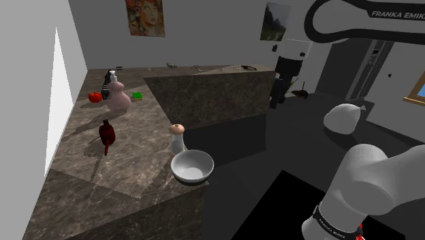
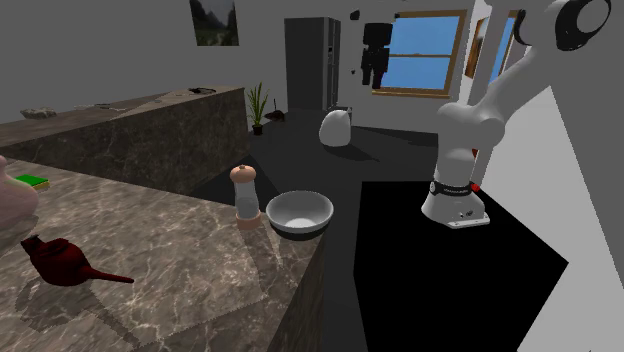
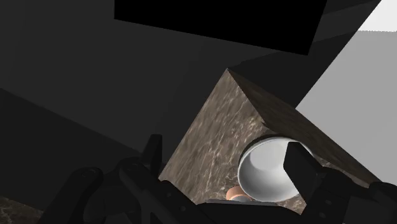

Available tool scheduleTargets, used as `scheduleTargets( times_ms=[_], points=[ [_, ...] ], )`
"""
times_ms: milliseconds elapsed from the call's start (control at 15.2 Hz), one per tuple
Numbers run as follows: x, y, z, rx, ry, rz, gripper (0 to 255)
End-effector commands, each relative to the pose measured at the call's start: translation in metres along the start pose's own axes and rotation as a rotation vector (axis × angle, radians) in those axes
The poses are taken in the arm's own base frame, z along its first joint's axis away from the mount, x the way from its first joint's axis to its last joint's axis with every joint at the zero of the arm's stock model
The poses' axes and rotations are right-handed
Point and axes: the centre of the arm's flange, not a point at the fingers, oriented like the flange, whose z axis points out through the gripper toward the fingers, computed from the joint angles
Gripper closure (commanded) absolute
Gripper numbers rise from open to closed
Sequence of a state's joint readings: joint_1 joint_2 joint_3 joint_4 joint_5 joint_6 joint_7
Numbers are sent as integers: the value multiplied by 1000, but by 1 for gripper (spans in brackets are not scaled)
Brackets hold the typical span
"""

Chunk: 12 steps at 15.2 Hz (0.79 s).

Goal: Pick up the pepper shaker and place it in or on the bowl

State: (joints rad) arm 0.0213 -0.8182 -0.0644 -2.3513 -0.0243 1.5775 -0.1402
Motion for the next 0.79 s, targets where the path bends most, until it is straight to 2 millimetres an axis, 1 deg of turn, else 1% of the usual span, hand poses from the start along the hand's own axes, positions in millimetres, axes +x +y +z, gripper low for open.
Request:
scheduleTargets(
  times_ms=[0,726],
  points=[
    [0,0,0,0,0,0,0],
    [128,-50,60,-55,-14,-53,0]
  ],
)
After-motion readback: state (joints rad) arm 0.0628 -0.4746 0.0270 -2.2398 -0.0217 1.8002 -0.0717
